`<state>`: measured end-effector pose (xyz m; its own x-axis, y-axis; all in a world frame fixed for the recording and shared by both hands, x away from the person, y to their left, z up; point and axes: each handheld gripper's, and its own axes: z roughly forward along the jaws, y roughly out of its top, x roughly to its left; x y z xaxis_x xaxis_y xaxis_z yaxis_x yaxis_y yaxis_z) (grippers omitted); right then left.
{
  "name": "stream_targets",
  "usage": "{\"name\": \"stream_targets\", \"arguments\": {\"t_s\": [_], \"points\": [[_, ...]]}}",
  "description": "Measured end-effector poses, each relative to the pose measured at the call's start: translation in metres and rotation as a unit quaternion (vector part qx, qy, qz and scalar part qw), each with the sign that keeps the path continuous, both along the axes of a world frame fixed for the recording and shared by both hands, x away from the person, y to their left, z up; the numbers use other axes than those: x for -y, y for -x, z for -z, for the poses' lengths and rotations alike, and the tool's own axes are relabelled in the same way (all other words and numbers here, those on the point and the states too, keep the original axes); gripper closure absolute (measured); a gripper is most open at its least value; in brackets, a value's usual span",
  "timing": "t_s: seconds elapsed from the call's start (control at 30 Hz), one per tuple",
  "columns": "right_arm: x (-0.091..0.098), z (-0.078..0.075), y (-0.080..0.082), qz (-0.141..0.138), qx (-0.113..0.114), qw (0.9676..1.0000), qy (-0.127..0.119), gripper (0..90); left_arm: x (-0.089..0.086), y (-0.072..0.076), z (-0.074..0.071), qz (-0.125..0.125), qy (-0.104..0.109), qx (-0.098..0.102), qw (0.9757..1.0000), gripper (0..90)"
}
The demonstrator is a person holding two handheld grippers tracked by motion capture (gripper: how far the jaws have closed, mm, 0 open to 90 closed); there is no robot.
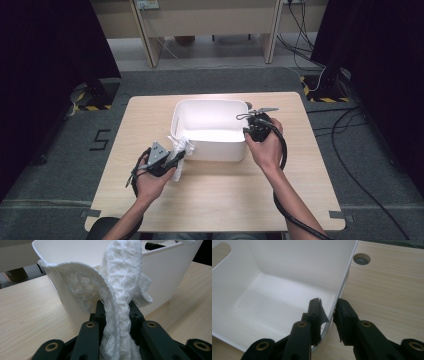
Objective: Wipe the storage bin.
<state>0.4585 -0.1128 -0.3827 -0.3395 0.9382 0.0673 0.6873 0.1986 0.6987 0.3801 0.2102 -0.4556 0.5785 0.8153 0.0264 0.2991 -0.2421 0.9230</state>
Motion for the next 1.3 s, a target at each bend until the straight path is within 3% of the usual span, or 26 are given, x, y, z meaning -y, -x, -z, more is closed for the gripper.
{"name": "stream_targets", "arguments": {"t_s": [0.67, 0.9, 1.3], "points": [[-0.001, 0.000, 0.000, -0.003, 0.000, 1.0000, -0.004, 74.6, 0.002, -0.004, 0.018, -0.006, -0.033, -0.013, 0.9994, 75.6], [-0.002, 0.000, 0.000, -0.003, 0.001, 1.0000, -0.003, 74.6, 0.004, -0.005, 0.025, -0.007, -0.055, -0.019, 0.9982, 75.6], [-0.002, 0.000, 0.000, -0.004, 0.003, 1.0000, -0.002, 74.5, 0.006, -0.011, 0.042, -0.008, -0.082, -0.051, 0.9953, 75.5]]}}
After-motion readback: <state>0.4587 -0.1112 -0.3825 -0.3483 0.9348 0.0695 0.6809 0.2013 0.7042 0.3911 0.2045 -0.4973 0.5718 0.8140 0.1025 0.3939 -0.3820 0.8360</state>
